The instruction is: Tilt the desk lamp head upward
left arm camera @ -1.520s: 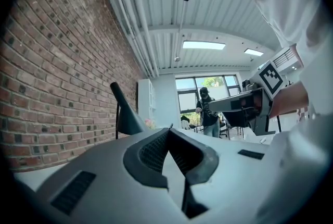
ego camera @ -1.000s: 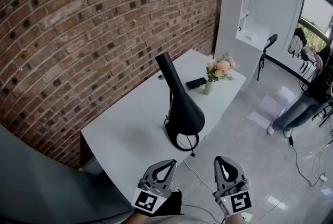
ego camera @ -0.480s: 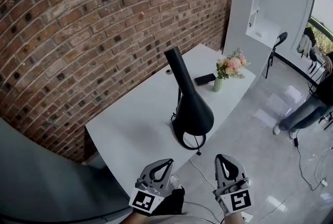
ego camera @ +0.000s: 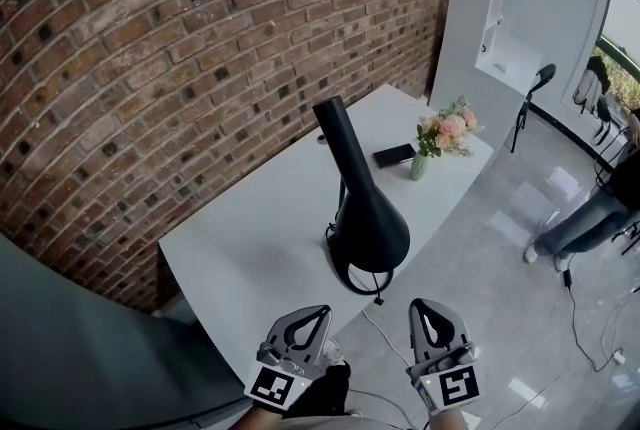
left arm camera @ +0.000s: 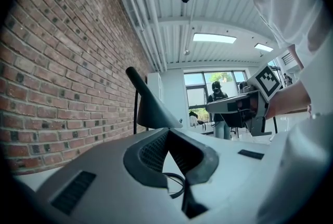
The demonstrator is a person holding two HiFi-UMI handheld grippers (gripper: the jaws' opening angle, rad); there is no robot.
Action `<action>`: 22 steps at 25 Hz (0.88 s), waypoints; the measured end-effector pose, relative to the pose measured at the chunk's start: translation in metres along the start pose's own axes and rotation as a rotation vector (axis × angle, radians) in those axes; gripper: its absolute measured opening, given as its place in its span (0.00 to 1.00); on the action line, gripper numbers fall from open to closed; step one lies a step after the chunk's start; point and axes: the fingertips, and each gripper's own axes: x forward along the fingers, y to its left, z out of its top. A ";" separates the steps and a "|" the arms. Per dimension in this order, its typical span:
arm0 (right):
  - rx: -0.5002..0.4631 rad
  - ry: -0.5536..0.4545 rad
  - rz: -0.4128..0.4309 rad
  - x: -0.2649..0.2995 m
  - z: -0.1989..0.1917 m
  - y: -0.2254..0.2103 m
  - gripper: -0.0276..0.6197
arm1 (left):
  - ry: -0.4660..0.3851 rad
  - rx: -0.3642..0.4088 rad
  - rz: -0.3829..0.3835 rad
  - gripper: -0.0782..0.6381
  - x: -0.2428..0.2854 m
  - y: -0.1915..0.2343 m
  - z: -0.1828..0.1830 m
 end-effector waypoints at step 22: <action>0.061 0.034 0.024 0.042 -0.029 0.004 0.06 | 0.023 -0.018 0.016 0.12 0.014 0.027 -0.016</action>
